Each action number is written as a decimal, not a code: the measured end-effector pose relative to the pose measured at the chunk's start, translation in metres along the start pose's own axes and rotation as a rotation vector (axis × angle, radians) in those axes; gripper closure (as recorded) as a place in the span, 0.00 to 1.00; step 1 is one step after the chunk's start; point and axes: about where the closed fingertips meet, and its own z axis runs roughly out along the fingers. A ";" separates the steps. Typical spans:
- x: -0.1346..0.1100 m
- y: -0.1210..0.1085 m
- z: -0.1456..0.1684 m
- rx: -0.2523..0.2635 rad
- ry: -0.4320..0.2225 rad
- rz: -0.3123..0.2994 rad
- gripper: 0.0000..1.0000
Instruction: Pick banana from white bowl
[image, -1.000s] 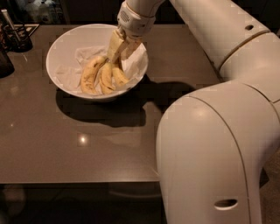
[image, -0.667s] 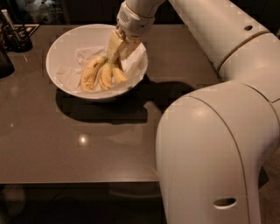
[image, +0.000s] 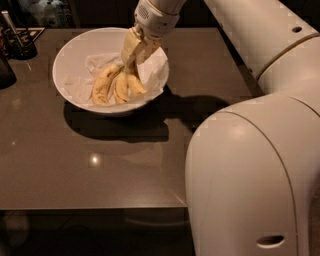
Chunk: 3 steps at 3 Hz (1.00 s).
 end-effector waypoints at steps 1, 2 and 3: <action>-0.001 0.008 -0.011 -0.023 -0.020 0.006 1.00; -0.003 0.022 -0.028 -0.048 -0.053 -0.018 1.00; -0.004 0.043 -0.052 -0.057 -0.107 -0.078 1.00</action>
Offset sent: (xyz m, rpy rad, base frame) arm -0.0350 0.0007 0.0596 0.1046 -0.0403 0.0525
